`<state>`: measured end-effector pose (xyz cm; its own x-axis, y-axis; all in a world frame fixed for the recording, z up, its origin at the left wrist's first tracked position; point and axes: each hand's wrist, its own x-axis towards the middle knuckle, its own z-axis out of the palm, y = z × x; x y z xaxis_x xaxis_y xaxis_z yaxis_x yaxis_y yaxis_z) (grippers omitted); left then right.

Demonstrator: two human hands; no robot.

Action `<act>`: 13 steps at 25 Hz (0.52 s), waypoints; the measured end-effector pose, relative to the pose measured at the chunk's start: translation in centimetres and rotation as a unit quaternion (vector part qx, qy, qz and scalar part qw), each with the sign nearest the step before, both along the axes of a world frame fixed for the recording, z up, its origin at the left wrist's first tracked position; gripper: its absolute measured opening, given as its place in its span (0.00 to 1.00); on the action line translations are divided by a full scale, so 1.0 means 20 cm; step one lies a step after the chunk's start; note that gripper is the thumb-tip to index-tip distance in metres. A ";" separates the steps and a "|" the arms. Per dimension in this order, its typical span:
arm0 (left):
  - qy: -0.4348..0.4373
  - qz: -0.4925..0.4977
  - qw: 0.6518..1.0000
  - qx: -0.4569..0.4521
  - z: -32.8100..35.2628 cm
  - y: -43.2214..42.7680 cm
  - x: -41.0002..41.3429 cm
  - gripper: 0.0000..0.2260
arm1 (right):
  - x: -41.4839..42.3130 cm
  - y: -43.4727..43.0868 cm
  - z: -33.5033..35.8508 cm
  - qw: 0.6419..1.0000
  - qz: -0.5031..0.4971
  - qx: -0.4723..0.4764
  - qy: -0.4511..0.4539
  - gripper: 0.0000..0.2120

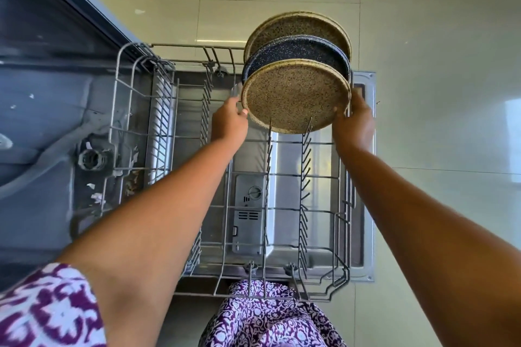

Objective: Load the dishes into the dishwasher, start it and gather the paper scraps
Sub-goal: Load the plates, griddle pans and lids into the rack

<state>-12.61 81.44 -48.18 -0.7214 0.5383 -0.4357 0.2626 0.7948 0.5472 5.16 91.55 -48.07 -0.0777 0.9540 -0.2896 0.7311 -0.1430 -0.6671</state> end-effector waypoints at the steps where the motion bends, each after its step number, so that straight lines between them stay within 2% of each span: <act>1: -0.004 0.001 1.000 -0.003 -0.01 -0.06 0.02 0.14 | 0.01 -0.05 0.01 1.000 -0.002 -0.001 -0.009 0.21; 5: -0.036 -0.005 0.999 -0.030 -0.05 -0.32 0.13 0.11 | 0.01 -0.35 0.06 0.999 -0.004 -0.044 0.002 0.23; 10: -0.056 -0.066 0.994 -0.061 -0.04 -0.63 0.25 0.09 | 0.05 -0.75 0.10 0.994 0.014 -0.110 -0.007 0.23; 13: -0.038 -0.118 0.986 -0.111 -0.03 -0.83 0.31 0.09 | 0.13 -0.94 0.13 0.988 0.050 -0.141 -0.041 0.24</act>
<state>-6.40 64.86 -48.78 -0.5484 0.5727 -0.6094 0.4189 0.8188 0.3926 7.85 72.75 -45.46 -0.1317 0.8232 -0.5522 0.8010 -0.2399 -0.5486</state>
